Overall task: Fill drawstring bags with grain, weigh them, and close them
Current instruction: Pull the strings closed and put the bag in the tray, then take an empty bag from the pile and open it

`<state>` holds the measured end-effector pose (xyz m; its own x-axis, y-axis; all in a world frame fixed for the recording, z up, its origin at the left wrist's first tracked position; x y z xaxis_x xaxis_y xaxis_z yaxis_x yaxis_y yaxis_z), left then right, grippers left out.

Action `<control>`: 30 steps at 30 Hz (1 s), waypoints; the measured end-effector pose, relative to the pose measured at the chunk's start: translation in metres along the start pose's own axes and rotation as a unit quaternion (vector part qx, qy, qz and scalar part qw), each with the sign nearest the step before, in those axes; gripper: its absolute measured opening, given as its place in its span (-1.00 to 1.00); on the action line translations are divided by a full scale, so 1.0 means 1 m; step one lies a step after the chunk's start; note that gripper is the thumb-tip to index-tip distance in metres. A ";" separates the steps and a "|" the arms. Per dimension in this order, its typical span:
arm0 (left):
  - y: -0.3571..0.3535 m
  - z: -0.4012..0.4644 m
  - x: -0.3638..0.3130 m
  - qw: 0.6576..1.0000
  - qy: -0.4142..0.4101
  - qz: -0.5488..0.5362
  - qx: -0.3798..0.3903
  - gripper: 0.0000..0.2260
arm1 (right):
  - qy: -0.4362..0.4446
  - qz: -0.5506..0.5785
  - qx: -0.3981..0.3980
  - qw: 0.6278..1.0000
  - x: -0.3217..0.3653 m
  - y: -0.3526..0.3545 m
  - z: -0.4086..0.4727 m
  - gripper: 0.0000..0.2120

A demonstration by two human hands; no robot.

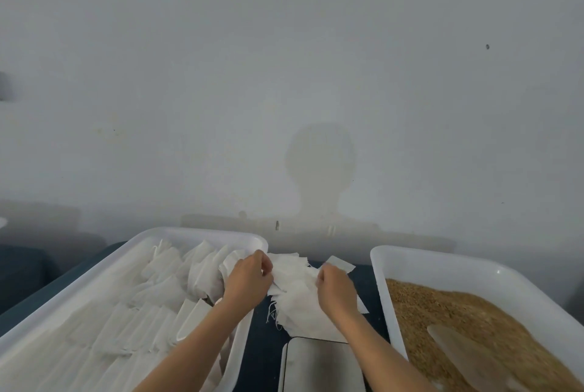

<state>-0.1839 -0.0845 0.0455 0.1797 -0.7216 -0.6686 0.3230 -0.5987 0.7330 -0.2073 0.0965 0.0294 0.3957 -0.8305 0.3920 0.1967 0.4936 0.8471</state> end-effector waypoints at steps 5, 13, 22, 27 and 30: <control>-0.023 -0.015 -0.054 0.983 -0.001 -0.158 0.093 -0.76 | 0.047 0.140 -0.023 0.989 -0.002 0.080 -0.002 -0.83; -0.086 -0.077 -0.165 0.912 -0.037 -0.318 0.254 -0.84 | -0.047 0.290 -0.046 0.955 -0.086 0.155 -0.068 -0.82; -0.176 -0.110 -0.192 0.919 0.015 -0.295 0.260 -0.82 | -0.204 0.489 -0.065 0.846 -0.186 0.137 -0.134 -0.86; -0.154 -0.128 -0.208 0.976 -0.155 -0.142 0.050 -0.80 | -0.219 0.470 -0.104 0.849 -0.211 0.132 -0.147 -0.84; -0.155 -0.160 -0.234 0.943 -0.293 -0.142 0.073 -0.81 | -0.209 0.462 -0.107 0.855 -0.206 0.127 -0.142 -0.85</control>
<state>-0.1277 0.2325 0.0678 -0.4518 -0.5684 -0.6876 0.1420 -0.8068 0.5735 -0.1360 0.3674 0.0052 0.1243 -0.0581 0.9905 0.1501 0.9879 0.0391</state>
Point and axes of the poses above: each hand's wrist, its own z-axis towards the middle knuckle, its own y-axis out of the back of the hand, x = y × z, the point moved 10 cm from there along z, towards the middle knuckle, and after that the axes turned 15 degrees about y, right-handed, at the moved point
